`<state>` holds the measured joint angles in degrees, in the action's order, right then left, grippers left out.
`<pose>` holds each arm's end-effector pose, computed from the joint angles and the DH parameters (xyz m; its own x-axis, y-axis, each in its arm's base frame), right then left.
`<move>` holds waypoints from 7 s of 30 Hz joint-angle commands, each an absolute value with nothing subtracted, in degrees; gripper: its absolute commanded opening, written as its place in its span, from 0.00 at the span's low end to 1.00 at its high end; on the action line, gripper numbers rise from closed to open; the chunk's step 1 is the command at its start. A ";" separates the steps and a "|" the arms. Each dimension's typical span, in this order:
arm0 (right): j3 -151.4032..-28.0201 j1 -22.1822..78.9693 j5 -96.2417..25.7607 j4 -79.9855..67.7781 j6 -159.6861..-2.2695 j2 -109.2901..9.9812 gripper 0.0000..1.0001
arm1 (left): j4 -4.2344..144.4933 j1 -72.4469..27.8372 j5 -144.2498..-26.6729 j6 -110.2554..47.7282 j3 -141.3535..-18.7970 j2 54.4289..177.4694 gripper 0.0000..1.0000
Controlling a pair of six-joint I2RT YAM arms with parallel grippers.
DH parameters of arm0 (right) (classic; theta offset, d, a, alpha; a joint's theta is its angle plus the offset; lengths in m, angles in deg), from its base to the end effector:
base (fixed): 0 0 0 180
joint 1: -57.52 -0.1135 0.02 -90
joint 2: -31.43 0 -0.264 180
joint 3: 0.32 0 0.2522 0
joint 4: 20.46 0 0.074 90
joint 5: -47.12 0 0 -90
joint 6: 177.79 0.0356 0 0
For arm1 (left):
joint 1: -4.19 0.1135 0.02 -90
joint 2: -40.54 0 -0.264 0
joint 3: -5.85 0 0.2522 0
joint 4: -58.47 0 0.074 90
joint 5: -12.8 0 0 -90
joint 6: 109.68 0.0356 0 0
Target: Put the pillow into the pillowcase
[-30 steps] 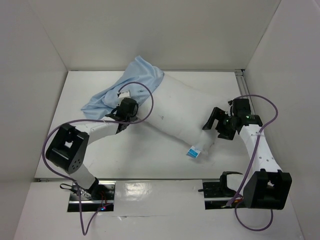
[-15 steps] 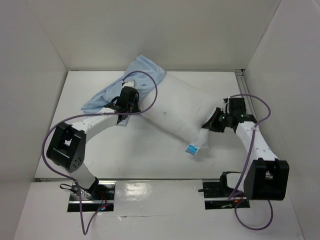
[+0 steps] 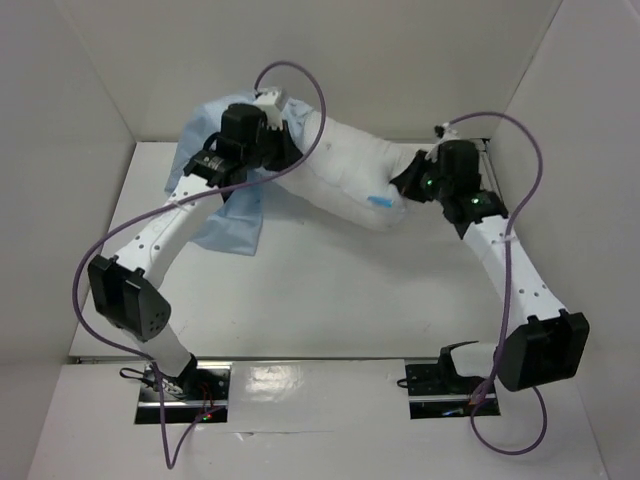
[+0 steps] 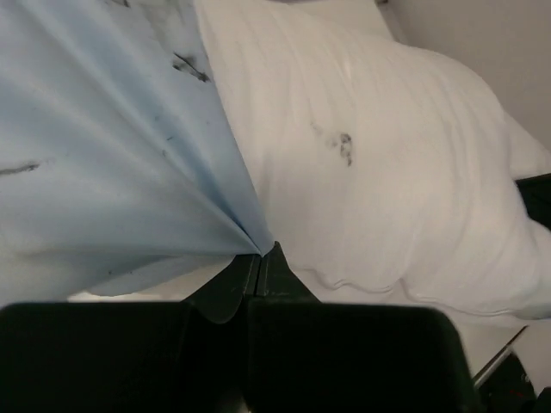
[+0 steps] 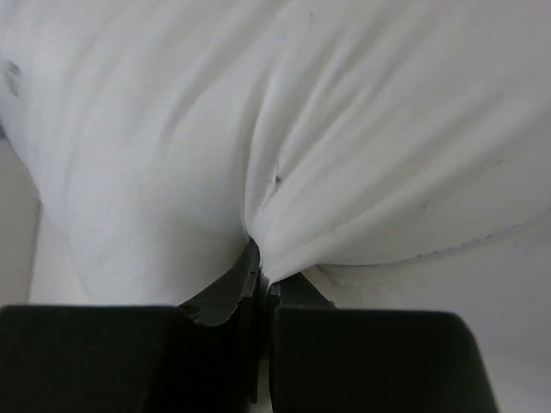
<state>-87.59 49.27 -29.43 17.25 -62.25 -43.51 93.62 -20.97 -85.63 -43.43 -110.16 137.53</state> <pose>0.2917 0.0507 0.3757 -0.5326 0.3465 -0.7722 -0.1307 0.8678 0.4795 0.3557 -0.1729 0.4274 -0.4509 -0.2284 -0.8629 0.4003 0.8123 -0.4242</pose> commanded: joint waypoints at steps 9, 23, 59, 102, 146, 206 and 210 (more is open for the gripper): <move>-61.01 38.98 -34.09 11.67 -57.38 -40.64 0.00 | 90.95 -22.70 -103.39 -48.07 -88.67 126.50 0.00; -92.58 46.62 -31.02 13.86 -61.69 -41.01 0.00 | 98.78 -25.33 -108.49 -49.74 -124.21 140.42 0.00; -79.48 58.74 -39.12 31.37 -65.99 -41.25 1.00 | 129.54 -21.74 -58.22 -46.31 -136.49 161.03 0.97; -75.84 47.68 -20.73 8.78 -50.09 -34.41 0.00 | 104.58 -36.06 -99.52 -45.52 -146.07 156.00 0.00; -61.01 48.73 -23.90 34.26 -55.97 -20.34 1.00 | 81.57 -27.80 -55.93 -61.61 -49.58 103.12 0.90; -68.57 44.68 -7.81 12.19 -54.21 -38.97 0.00 | 44.55 -14.44 -71.12 -48.78 -54.93 132.56 0.86; -69.18 44.69 -7.81 12.72 -54.22 -38.97 0.00 | 44.37 -13.30 -74.20 -47.55 -55.89 134.49 0.96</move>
